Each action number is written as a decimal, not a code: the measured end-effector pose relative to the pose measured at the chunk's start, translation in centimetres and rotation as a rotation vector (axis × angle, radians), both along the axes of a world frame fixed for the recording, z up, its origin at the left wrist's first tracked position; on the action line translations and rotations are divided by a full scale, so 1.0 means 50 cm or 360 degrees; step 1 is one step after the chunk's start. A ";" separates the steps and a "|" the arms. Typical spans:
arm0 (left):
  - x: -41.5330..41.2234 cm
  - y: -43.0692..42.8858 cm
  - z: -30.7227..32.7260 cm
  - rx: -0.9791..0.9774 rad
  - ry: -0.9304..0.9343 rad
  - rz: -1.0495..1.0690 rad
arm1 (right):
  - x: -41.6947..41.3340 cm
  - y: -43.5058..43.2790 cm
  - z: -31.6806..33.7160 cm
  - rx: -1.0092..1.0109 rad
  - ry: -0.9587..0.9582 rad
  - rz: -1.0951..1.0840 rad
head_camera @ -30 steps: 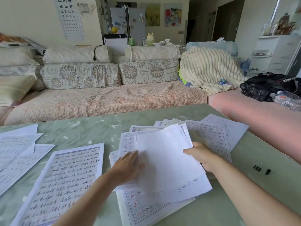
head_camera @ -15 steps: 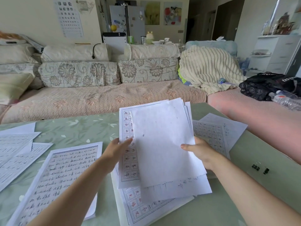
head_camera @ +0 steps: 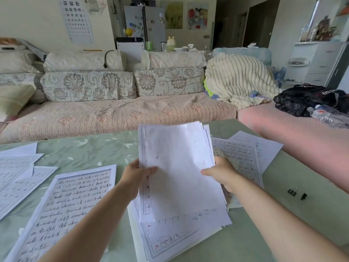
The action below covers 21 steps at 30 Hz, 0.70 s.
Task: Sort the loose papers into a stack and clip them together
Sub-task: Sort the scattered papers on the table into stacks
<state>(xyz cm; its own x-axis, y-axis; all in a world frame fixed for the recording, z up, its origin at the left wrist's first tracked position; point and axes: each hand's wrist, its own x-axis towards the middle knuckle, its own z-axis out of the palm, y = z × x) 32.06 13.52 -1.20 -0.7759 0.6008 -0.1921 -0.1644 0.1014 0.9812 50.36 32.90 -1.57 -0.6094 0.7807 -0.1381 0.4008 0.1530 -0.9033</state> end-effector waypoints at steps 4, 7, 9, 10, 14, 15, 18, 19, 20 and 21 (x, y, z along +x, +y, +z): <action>0.012 -0.003 0.065 0.0270 0.0168 0.0114 | -0.007 -0.024 0.059 0.0163 0.0373 -0.0078; 0.022 -0.005 0.120 0.0498 0.0307 0.0133 | -0.011 -0.041 0.106 0.0288 0.0629 -0.0121; 0.035 -0.009 0.149 0.0582 0.0397 0.0105 | -0.008 -0.053 0.131 0.0290 0.0740 -0.0071; 0.041 -0.011 0.158 0.0597 0.0440 0.0089 | -0.006 -0.059 0.139 0.0272 0.0752 -0.0029; 0.066 -0.023 0.152 0.0474 0.0594 0.0110 | 0.004 -0.080 0.134 0.0307 0.0600 0.0014; 0.069 -0.027 0.147 0.0451 0.0613 0.0128 | 0.005 -0.081 0.128 0.0297 0.0588 -0.0011; 0.071 -0.031 0.146 0.0432 0.0699 0.0158 | 0.010 -0.085 0.130 0.0265 0.0603 -0.0072; 0.072 -0.029 0.146 0.0432 0.0730 0.0170 | 0.011 -0.085 0.131 0.0260 0.0611 -0.0083; 0.074 -0.026 0.146 0.0422 0.0748 0.0180 | 0.012 -0.088 0.132 0.0254 0.0600 -0.0083; 0.076 -0.023 0.142 0.0406 0.0741 0.0182 | 0.012 -0.089 0.129 0.0250 0.0579 -0.0081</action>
